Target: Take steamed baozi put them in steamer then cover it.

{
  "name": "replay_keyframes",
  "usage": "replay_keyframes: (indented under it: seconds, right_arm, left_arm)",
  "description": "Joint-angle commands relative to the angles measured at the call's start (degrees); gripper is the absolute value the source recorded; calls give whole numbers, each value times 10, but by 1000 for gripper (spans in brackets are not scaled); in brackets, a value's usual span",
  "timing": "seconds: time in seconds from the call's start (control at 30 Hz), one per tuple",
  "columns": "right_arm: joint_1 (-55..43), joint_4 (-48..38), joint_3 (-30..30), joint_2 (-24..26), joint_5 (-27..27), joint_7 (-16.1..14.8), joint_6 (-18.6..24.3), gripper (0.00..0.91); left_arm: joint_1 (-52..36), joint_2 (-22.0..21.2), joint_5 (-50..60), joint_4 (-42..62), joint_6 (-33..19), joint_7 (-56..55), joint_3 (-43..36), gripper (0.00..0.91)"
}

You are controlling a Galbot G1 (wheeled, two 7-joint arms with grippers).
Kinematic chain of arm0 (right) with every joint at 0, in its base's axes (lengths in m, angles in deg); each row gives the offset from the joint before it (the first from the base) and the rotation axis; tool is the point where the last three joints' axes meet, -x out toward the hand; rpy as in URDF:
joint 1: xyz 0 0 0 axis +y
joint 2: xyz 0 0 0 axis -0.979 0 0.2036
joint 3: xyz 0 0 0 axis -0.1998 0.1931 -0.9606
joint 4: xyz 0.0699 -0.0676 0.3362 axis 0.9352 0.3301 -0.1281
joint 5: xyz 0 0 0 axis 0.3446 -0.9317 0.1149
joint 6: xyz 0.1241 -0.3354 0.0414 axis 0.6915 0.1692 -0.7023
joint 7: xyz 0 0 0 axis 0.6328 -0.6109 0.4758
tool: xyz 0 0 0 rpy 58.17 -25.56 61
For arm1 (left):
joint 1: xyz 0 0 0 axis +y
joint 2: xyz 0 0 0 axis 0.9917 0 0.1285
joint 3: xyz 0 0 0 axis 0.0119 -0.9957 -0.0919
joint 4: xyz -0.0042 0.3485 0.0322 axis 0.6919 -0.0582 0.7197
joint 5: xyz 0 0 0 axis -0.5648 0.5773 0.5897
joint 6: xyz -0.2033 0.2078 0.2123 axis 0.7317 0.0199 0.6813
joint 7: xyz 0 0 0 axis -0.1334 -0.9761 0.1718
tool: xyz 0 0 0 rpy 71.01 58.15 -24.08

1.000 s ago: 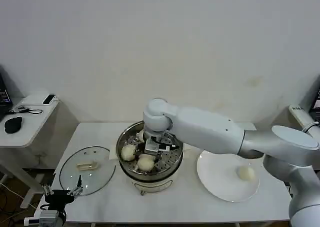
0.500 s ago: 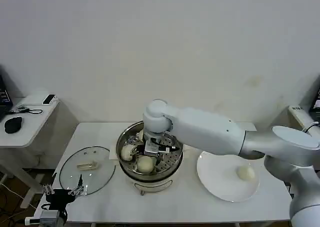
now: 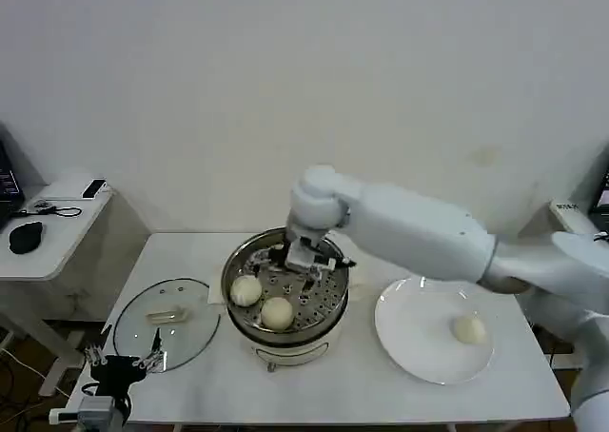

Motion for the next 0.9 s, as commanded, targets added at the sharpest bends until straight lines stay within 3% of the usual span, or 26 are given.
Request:
replay_keyframes:
  seconds: [0.03, 0.1, 0.17, 0.2, 0.27, 0.47, 0.6, 0.9]
  right_arm:
    - [-51, 16, -42, 169, 116, 42, -109, 907]
    - [-52, 19, -42, 210, 158, 42, -180, 907]
    - [-48, 30, -46, 238, 177, 40, -213, 907]
    - [-39, 49, -49, 275, 198, 34, -271, 907]
    - [-30, 62, -50, 305, 212, 29, -317, 907]
    - [22, 46, -52, 368, 193, 3, -400, 907]
    - [49, 28, -47, 385, 186, -7, -413, 907]
    - [170, -15, -76, 394, 78, -3, -402, 907]
  left_arm:
    - [-12, 8, -14, 0, 3, 11, -4, 907]
    - [-17, 12, -17, 3, 3, 11, -8, 907]
    - [-21, 15, -18, 7, 3, 10, -12, 907]
    - [-23, 17, -18, 9, 3, 11, -12, 907]
    - [-26, 18, -18, 13, 3, 11, -17, 907]
    - [-30, 17, -17, 13, 3, 15, -27, 907]
    - [-28, 17, -17, 13, 4, 15, -29, 907]
    - [-22, 16, -17, 6, 5, 17, -31, 907]
